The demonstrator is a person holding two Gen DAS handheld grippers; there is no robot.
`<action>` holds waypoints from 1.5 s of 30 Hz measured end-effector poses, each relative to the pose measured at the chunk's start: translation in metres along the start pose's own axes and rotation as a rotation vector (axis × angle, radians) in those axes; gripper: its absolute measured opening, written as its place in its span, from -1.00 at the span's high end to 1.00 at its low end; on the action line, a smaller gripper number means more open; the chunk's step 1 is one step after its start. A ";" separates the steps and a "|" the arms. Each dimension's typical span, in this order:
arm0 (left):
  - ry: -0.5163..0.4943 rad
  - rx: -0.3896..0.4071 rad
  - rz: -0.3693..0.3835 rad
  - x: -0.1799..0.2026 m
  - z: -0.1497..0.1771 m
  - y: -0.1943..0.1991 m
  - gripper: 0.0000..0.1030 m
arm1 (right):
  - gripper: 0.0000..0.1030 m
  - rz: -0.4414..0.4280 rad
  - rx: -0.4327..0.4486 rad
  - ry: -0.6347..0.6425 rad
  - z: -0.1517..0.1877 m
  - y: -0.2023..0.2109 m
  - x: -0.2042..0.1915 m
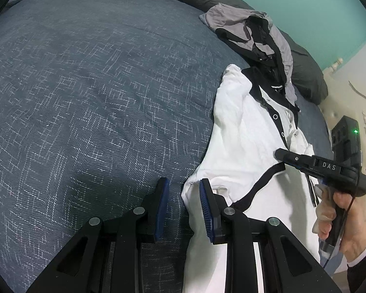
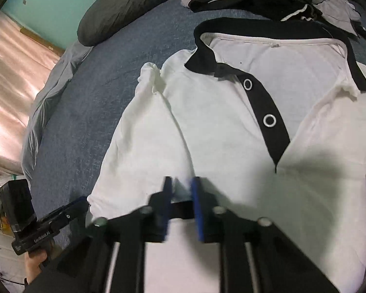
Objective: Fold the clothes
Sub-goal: 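Withdraw the right tool from the collar and move it toward the hem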
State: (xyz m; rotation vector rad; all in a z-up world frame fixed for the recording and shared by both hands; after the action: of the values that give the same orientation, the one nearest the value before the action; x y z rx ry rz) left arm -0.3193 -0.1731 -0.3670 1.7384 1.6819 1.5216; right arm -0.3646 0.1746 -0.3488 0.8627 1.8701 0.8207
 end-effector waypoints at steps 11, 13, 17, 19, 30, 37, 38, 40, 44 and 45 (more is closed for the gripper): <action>-0.004 -0.004 0.000 0.001 0.001 -0.001 0.45 | 0.89 -0.029 0.023 -0.110 0.015 0.025 0.002; -0.002 -0.004 0.004 0.000 0.001 0.000 0.44 | 0.89 -0.027 0.023 -0.123 0.018 0.022 0.004; 0.000 0.001 0.017 0.000 -0.001 0.001 0.34 | 0.89 -0.008 0.026 -0.139 0.019 0.016 0.014; 0.003 0.009 0.027 0.000 -0.002 0.003 0.22 | 0.89 -0.008 0.026 -0.132 0.018 0.010 0.015; 0.013 0.000 0.098 0.007 0.002 -0.007 0.12 | 0.89 -0.030 0.024 -0.114 0.022 0.003 0.021; -0.017 0.008 0.097 0.005 0.002 -0.009 0.75 | 0.85 -0.028 0.026 -0.112 0.021 0.001 0.021; -0.021 0.005 0.098 0.005 0.003 -0.009 0.76 | 0.85 -0.031 0.026 -0.114 0.021 0.001 0.021; -0.034 0.008 0.088 0.004 0.002 -0.008 0.78 | 0.85 -0.033 0.029 -0.116 0.022 0.001 0.022; -0.055 0.028 0.062 0.005 0.000 -0.001 0.80 | 0.85 -0.034 0.032 -0.118 0.021 0.000 0.020; -0.056 0.032 0.058 0.005 -0.001 0.000 0.80 | 0.85 -0.037 0.033 -0.120 0.021 -0.001 0.020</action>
State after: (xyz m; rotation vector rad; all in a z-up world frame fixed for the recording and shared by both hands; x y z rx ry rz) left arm -0.3210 -0.1692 -0.3639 1.8433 1.6517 1.4639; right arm -0.3529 0.1948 -0.3666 0.8764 1.7929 0.7025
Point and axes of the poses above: each gripper's, at about its wrist camera, not at the fingertips, and y roughly against the way its jaws point, x to its right, z to its underside, the point moved 5 cm from there along -y, roughly the way its jaws point, and after that the axes turned 3 degrees about y, right-handed, at the moved point
